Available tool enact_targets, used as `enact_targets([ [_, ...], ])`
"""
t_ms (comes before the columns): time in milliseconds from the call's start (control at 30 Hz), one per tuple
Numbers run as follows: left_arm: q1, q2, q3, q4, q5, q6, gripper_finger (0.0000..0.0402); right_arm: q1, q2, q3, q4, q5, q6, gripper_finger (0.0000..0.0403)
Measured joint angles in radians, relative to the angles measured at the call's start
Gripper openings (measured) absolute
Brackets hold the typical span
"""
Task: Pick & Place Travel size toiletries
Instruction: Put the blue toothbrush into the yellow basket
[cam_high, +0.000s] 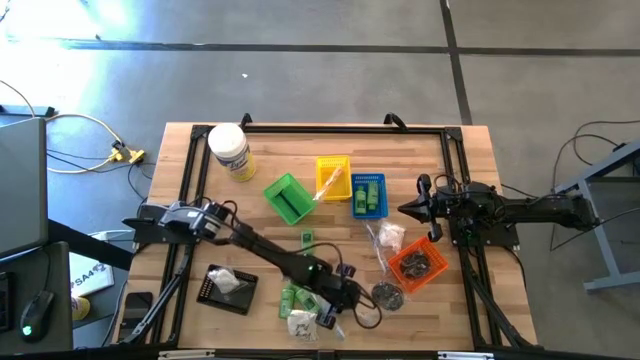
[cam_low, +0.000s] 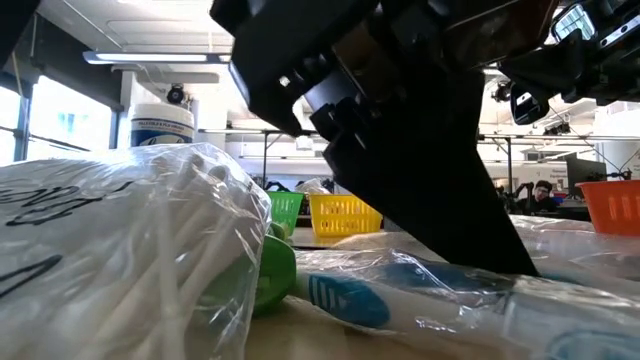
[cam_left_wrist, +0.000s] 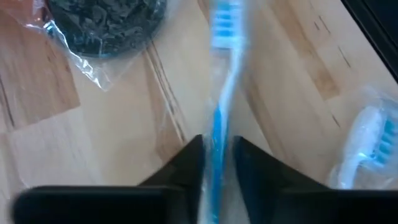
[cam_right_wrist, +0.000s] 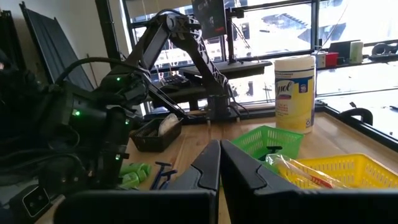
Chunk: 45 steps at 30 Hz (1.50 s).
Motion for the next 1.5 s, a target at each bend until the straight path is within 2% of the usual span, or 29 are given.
enact_targets([
  [67,0.0,-0.009,0.006,-0.009,0.003,0.019,0.0031,0.0,0.0,0.0,0.0,0.0,-0.001,0.0003],
  [133,0.0,-0.017,0.009,-0.013,0.007,0.025,0.0015,0.0,0.0,0.0,0.0,0.0,-0.001,0.0003],
  [300,0.004,-0.082,0.006,-0.051,0.008,0.079,0.0038,0.0,0.0,0.0,-0.002,0.0,-0.001,0.0003],
  [500,0.003,-0.225,0.008,-0.086,-0.011,0.156,0.0011,0.0,0.0,0.0,-0.003,-0.008,-0.001,0.0003],
  [667,0.004,-0.364,0.008,-0.103,-0.03,0.195,0.0026,0.0,0.0,0.0,-0.002,-0.027,0.0,0.0003],
  [900,0.01,-0.562,0.009,-0.284,-0.215,0.213,0.0015,0.0,0.0,0.0,-0.003,-0.028,0.002,0.0003],
  [1167,0.017,-0.787,0.008,-0.499,-0.311,0.195,0.0022,0.0,0.0,0.0,0.035,-0.028,0.051,0.0003],
  [1233,0.018,-0.861,-0.029,-0.509,-0.344,0.185,0.0022,0.0,0.0,0.0,0.041,-0.029,0.051,0.0003],
  [1333,0.019,-1.0,-0.159,-0.484,-0.392,0.186,0.0023,0.0,0.0,0.0,0.05,-0.03,0.051,0.0003],
  [1400,0.022,-1.107,-0.278,-0.453,-0.435,0.175,0.0023,0.0,0.0,0.0,0.056,-0.029,0.054,0.0003],
  [1500,0.048,-1.294,-0.49,-0.351,-0.444,0.12,0.0023,0.0,0.0,0.0,0.059,-0.027,0.061,0.0003],
])
